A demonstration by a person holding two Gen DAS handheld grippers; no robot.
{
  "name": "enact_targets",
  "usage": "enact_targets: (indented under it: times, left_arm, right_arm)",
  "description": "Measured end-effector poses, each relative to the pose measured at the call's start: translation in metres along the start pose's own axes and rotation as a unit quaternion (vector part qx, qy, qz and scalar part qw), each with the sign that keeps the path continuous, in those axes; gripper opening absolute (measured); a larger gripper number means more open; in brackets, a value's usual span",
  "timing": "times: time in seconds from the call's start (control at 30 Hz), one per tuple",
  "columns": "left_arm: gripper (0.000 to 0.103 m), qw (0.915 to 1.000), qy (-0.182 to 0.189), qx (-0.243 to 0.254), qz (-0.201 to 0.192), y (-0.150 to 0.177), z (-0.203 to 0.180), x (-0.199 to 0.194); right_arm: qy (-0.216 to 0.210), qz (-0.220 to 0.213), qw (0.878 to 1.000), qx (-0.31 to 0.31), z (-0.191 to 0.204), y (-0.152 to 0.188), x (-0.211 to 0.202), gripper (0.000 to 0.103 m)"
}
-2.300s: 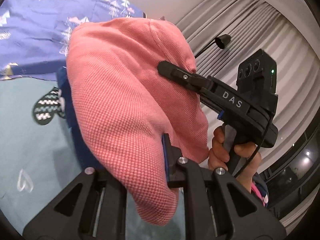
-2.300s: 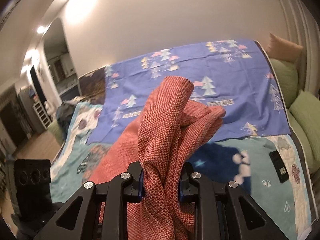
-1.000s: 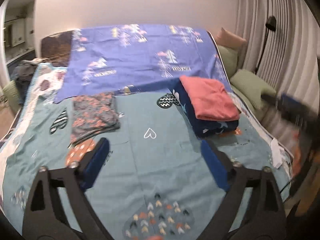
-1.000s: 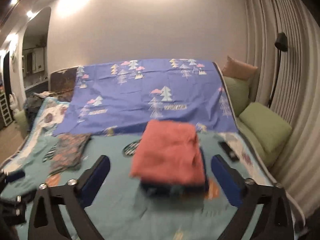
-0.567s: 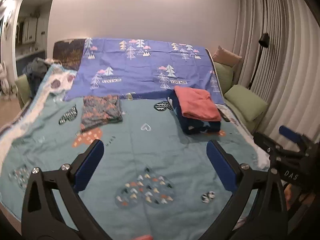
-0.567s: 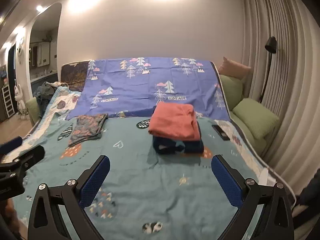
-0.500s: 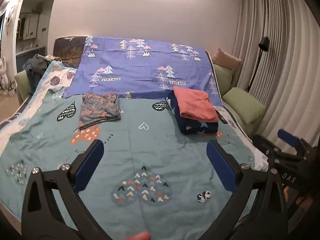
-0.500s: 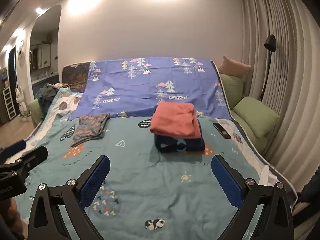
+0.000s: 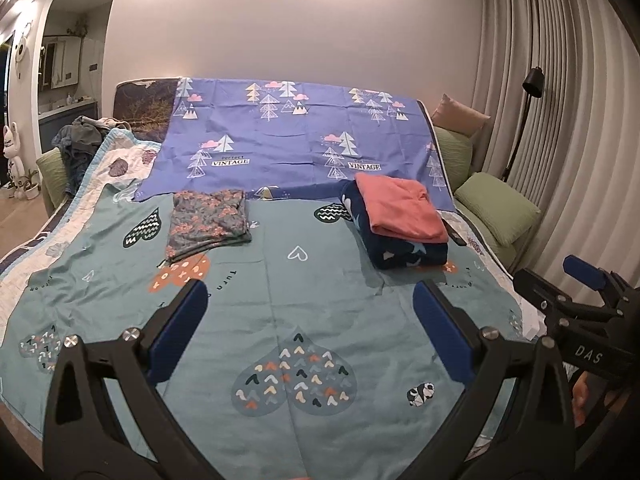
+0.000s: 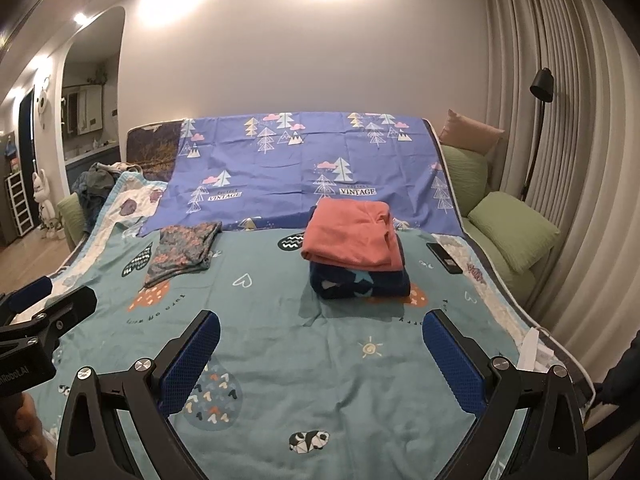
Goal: Fold small clothes
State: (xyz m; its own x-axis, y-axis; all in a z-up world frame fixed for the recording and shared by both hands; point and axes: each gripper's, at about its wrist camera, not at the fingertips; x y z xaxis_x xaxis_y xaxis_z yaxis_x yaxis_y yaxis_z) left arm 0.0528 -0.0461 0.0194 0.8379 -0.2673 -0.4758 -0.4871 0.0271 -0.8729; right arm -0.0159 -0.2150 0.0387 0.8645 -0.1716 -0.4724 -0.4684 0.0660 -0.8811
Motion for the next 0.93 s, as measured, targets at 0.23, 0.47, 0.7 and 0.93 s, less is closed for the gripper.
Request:
enact_targets:
  times: [0.23, 0.47, 0.7, 0.93]
  left_arm:
    - [0.102, 1.0000, -0.001, 0.000, 0.001, -0.002, 0.000, 0.004]
    - [0.102, 1.0000, -0.004, 0.003, 0.000, -0.005, 0.000, 0.005]
    - [0.102, 1.0000, -0.008, 0.005, -0.002, -0.008, 0.001, 0.006]
    - [0.102, 0.9999, -0.009, 0.004, -0.006, -0.009, 0.003, 0.005]
  right_arm:
    - [-0.002, 0.005, 1.000, -0.001, 0.000, -0.002, 0.008, 0.103]
    - [-0.002, 0.007, 1.000, -0.005, 0.002, -0.003, 0.015, 0.103]
    - [0.001, 0.005, 1.000, -0.007, 0.003, -0.004, 0.017, 0.103]
    - [0.001, 0.003, 1.000, -0.008, 0.004, -0.006, 0.016, 0.103]
Point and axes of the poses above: each gripper's, at about its wrist camera, not at the fingertips, and x roughly the way its jaws point, z to its left, y to its underside, and after that the axes turned 5 degrees about -y, right-handed
